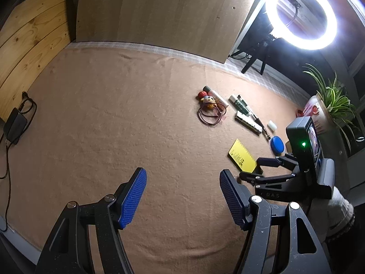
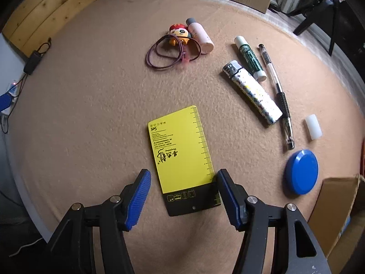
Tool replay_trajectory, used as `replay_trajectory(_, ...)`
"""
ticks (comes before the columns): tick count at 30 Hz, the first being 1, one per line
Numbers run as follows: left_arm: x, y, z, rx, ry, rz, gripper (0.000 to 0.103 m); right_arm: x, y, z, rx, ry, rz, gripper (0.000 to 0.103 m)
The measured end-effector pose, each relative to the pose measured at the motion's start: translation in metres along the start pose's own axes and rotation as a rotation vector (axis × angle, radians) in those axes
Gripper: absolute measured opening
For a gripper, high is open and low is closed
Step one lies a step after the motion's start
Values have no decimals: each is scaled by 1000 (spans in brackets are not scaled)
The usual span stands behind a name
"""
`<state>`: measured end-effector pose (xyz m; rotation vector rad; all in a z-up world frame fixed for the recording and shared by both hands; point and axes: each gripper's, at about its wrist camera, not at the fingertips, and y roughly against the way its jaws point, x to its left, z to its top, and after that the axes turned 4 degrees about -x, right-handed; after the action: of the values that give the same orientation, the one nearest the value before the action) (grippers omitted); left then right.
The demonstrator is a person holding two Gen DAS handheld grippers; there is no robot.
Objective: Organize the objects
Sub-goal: 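Move the right tool to the yellow card and grasp it, then lift the yellow card with the right tool and drop it into the box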
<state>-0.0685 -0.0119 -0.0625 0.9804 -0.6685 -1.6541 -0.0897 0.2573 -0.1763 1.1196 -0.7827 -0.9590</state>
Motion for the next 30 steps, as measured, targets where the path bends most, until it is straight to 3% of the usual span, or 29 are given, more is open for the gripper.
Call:
replay_trajectory(4,-3,-1,1,2,-9,-5,70,-4,3,-5,-7,-51,-9,48)
replay_trajectory(10,-9,-5,2,11,-33,-20,70,-19,15,-18,-31,-162,36,47)
replay_trajectory(15,-18,-10,2,22,-58,-38,70,-32,47,-39,-111,-260,56,47)
replay_trajectory(24,-45,-22,2,43,-113,-86,69,-59,115,-81,-245,-376,-23,47)
replay_trajectory(30,-66,-26,-1,53,-161,-110,69,-84,142,-117,-282,-487,-101,47)
